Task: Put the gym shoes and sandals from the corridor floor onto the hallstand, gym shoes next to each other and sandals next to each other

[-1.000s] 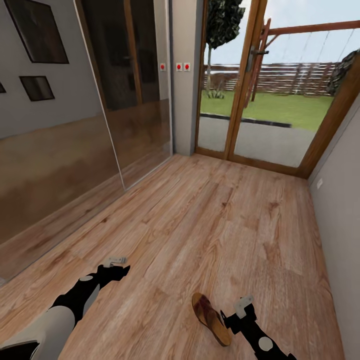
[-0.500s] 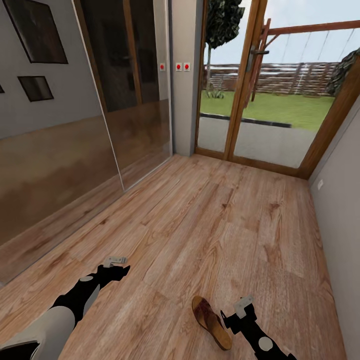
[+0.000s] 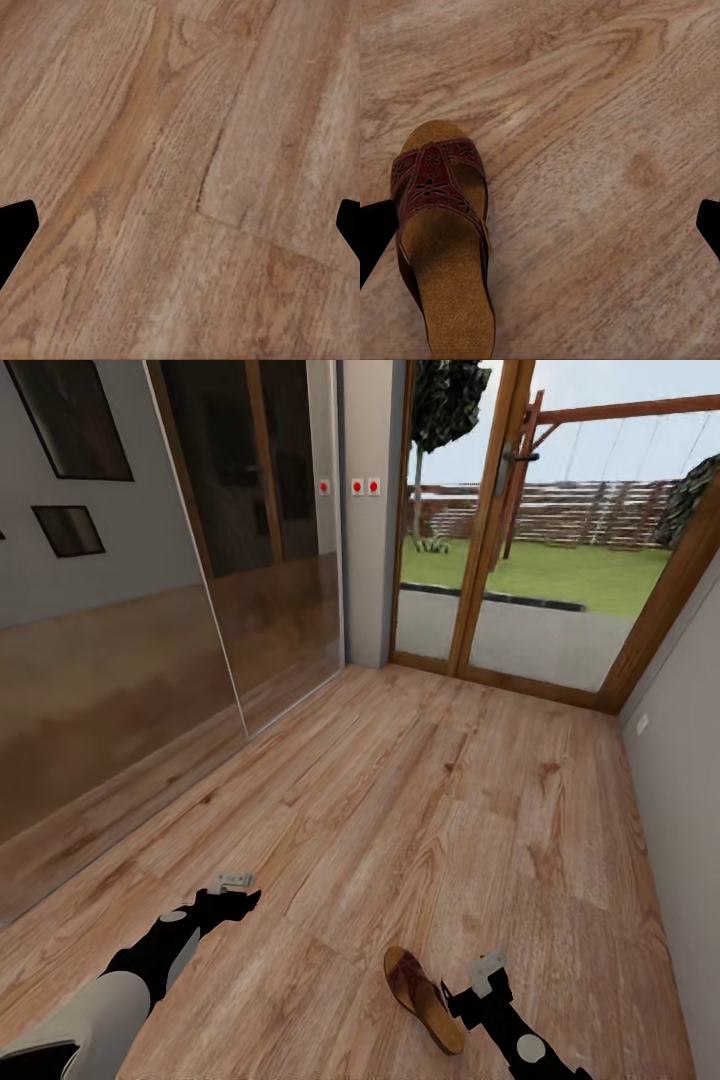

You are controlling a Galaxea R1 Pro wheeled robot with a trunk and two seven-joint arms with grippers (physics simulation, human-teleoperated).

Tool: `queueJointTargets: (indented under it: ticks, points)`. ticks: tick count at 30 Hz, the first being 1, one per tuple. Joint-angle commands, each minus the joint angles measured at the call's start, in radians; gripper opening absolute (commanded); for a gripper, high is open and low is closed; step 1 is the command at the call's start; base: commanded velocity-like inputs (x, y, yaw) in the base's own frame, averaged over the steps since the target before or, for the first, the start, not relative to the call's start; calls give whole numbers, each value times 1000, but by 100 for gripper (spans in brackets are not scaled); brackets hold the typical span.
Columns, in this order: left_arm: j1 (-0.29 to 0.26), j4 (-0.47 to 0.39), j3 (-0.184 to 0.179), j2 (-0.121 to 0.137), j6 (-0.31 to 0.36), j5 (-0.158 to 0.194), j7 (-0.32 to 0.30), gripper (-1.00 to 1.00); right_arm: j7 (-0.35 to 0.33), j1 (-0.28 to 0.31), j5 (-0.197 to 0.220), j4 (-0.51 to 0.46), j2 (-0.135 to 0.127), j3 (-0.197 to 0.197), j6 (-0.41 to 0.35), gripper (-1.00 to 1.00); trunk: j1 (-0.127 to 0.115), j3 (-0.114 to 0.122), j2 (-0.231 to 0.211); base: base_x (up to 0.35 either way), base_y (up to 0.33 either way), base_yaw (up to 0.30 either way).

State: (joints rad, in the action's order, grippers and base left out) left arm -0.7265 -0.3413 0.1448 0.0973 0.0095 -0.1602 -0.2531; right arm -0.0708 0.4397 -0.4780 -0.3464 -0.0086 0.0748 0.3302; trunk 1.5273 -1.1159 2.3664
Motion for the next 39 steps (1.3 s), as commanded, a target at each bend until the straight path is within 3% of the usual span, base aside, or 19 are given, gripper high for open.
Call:
queueJointTargets:
  ticks: [1, 19, 29, 39]
  points:
    - [0, -1, 9, -1, 1, -10, -7, 100, -7, 1, -4, 2, 1, 8, 4, 100, 4, -5, 8, 0, 0, 0]
    - [-11, -2, 8, -1, 5, -10, -9, 100, -7, 1, -4, 16, 1, 8, 3, 100, 73, -89, 134, 0, 0, 37]
    - [-13, -30, 8, -1, 14, -10, -9, 100, -5, 1, -4, 8, 1, 9, 1, 100, 77, -143, 136, 0, 0, 71]
    - [-14, -40, 7, -1, 15, -10, -9, 100, -2, 1, -5, -37, 1, 8, 3, 100, 77, -146, 136, 0, 0, 15]
